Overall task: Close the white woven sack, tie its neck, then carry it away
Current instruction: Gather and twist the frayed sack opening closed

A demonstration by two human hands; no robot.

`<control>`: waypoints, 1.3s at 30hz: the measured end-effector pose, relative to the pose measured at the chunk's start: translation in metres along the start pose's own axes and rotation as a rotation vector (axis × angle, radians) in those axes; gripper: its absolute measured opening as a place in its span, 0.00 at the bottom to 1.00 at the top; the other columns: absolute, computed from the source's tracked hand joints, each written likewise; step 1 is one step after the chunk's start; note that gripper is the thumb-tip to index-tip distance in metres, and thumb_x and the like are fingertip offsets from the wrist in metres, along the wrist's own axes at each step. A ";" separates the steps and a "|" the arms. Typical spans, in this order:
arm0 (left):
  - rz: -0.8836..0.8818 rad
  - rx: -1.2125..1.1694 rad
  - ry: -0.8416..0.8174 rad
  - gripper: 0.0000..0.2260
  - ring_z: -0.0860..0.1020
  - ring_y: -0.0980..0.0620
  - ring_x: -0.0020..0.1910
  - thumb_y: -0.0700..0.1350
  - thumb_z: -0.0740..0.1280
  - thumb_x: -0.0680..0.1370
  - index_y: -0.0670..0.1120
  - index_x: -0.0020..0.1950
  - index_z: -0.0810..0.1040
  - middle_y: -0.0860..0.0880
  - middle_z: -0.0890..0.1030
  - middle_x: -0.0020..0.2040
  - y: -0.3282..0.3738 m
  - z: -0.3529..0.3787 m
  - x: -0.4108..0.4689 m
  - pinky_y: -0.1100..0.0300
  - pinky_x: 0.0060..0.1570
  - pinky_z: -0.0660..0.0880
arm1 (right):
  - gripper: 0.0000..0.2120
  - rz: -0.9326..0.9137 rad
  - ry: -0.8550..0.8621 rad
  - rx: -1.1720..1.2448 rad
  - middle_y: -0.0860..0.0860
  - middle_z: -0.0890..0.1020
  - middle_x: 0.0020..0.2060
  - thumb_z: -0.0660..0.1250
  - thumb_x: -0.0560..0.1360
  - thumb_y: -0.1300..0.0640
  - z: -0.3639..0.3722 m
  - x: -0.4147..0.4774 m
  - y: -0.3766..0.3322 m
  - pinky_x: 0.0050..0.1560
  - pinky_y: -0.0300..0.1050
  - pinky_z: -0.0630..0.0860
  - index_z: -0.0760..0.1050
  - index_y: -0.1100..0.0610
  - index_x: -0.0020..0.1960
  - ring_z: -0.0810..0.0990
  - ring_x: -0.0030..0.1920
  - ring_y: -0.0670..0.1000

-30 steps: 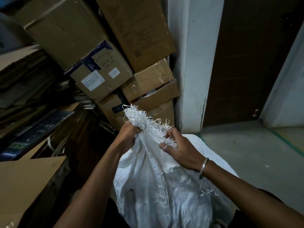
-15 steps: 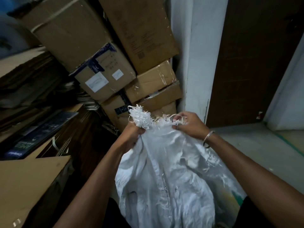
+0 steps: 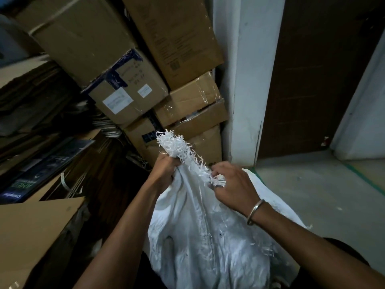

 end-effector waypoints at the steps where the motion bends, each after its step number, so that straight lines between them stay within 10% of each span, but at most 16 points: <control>1: -0.008 -0.014 -0.011 0.17 0.78 0.45 0.28 0.24 0.57 0.75 0.42 0.43 0.80 0.38 0.80 0.37 -0.001 0.001 -0.001 0.64 0.23 0.70 | 0.11 0.048 -0.021 -0.022 0.45 0.80 0.47 0.77 0.65 0.53 0.000 0.005 0.002 0.46 0.40 0.69 0.76 0.47 0.41 0.79 0.49 0.51; 6: 0.006 -0.096 -0.044 0.21 0.85 0.47 0.33 0.20 0.57 0.73 0.38 0.55 0.79 0.41 0.84 0.42 0.001 0.002 -0.005 0.61 0.30 0.79 | 0.20 0.289 -0.377 0.129 0.45 0.79 0.44 0.81 0.67 0.55 -0.010 0.048 0.026 0.42 0.37 0.71 0.77 0.57 0.54 0.77 0.43 0.44; 13: -0.009 0.071 -0.105 0.07 0.78 0.45 0.34 0.34 0.64 0.76 0.41 0.43 0.82 0.42 0.81 0.37 0.006 0.021 -0.006 0.54 0.37 0.72 | 0.09 0.340 -0.103 0.081 0.50 0.67 0.25 0.72 0.62 0.58 -0.030 0.103 0.029 0.32 0.43 0.60 0.73 0.59 0.28 0.64 0.30 0.47; 19: 0.299 0.430 -0.027 0.15 0.85 0.55 0.51 0.45 0.78 0.67 0.49 0.52 0.86 0.54 0.87 0.48 -0.002 0.036 -0.003 0.54 0.53 0.82 | 0.11 0.557 -0.067 0.467 0.47 0.69 0.25 0.72 0.65 0.69 -0.020 0.092 0.017 0.30 0.41 0.61 0.75 0.57 0.29 0.65 0.29 0.47; 25: 0.085 0.154 -0.075 0.17 0.85 0.51 0.53 0.53 0.76 0.61 0.54 0.49 0.87 0.54 0.87 0.50 0.005 0.053 0.002 0.50 0.56 0.82 | 0.10 0.467 -0.133 0.531 0.49 0.75 0.30 0.81 0.62 0.60 -0.027 0.088 0.018 0.37 0.43 0.66 0.83 0.63 0.38 0.71 0.35 0.46; 34: -0.055 0.001 -0.039 0.13 0.86 0.46 0.48 0.31 0.63 0.79 0.45 0.52 0.83 0.46 0.87 0.47 -0.015 0.057 0.010 0.56 0.45 0.82 | 0.16 0.328 -0.545 0.034 0.53 0.84 0.44 0.79 0.67 0.60 -0.053 0.078 0.032 0.34 0.48 0.77 0.78 0.53 0.51 0.84 0.41 0.54; 39: -0.157 -0.181 -0.218 0.12 0.86 0.46 0.44 0.31 0.62 0.80 0.38 0.60 0.80 0.43 0.87 0.47 -0.011 0.055 0.008 0.55 0.44 0.83 | 0.05 0.197 -0.209 -0.008 0.51 0.82 0.39 0.74 0.70 0.58 -0.046 0.067 0.029 0.35 0.43 0.72 0.79 0.56 0.44 0.81 0.40 0.52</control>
Point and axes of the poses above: each hand's wrist, its own x-axis towards the middle knuckle, its own z-axis out of the palm, y = z × x, the point moved 1 cm from there along x, towards the middle knuckle
